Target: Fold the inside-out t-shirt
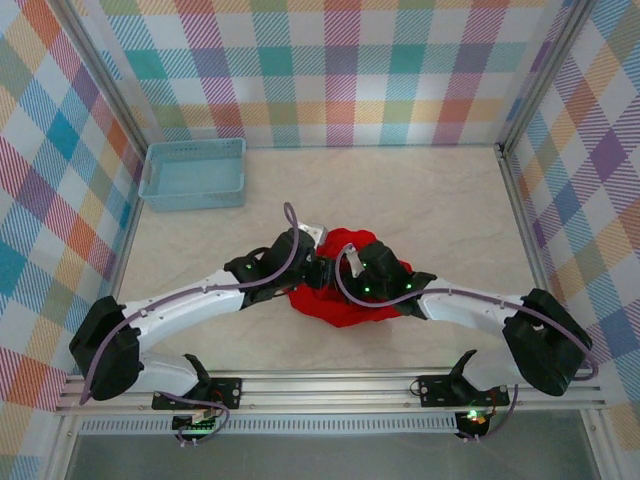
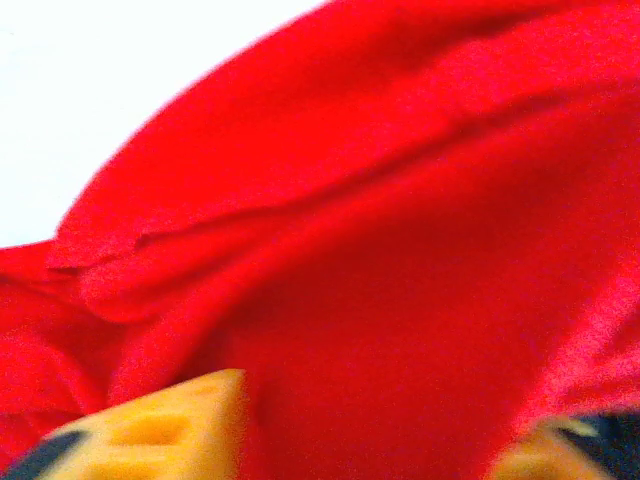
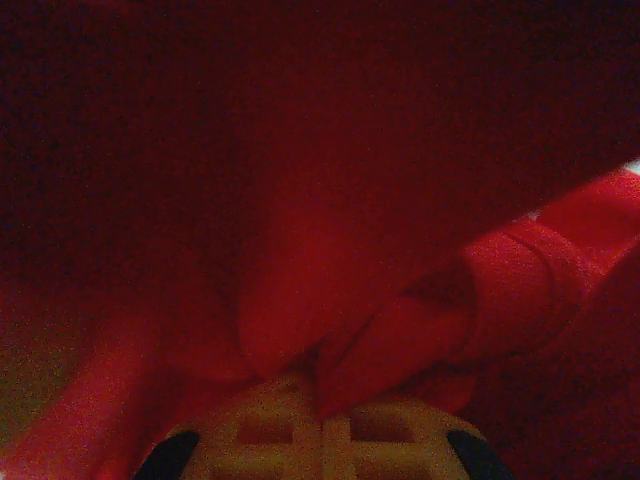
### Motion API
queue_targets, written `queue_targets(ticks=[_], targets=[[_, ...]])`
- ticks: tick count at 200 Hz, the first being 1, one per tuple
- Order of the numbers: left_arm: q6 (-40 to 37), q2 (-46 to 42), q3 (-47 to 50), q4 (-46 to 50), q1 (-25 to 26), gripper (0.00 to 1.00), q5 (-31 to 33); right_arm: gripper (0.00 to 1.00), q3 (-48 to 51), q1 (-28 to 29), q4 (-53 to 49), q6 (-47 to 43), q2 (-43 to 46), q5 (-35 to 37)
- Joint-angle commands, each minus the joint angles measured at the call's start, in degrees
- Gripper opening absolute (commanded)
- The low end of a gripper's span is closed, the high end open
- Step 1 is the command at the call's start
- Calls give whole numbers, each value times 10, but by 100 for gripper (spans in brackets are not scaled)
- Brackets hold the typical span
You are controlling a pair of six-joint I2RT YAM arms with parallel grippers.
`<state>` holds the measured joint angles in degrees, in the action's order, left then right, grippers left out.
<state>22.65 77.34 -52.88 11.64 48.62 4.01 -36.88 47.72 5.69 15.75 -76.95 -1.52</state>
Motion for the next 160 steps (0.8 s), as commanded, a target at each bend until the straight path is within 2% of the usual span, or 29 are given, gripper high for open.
queue_targets(ticks=[1, 23, 40, 52, 80, 101, 110, 132, 147, 160], targets=[[25, 4, -23, -8, -47, 25, 30, 0, 25, 10, 41, -10, 40, -16], [57, 12, -31, 7, -106, 13, 24, 0, 50, 11, 53, -13, 82, -20], [75, 49, -58, 37, -147, 12, 15, 0, 56, 11, 45, -18, 110, -25], [75, 100, -102, 109, -166, 11, 12, 0, 54, 11, 38, -19, 134, -30], [35, 265, -215, 250, -169, 12, 8, 0, 41, 11, 28, -12, 200, -24], [27, 322, -217, 266, -157, 14, 10, 0, 29, 11, 23, -11, 233, -1], [27, 310, -187, 239, -152, 18, -4, 0, 24, 10, 14, -11, 241, 21], [28, 228, -110, 168, -138, 39, -32, 0, 16, 9, -7, -16, 235, 75], [27, 152, -71, 142, -113, 56, -26, 0, 22, 9, -4, -18, 214, 85], [26, 95, -43, 121, -83, 67, -26, 0, 23, 8, 2, -9, 192, 87]])
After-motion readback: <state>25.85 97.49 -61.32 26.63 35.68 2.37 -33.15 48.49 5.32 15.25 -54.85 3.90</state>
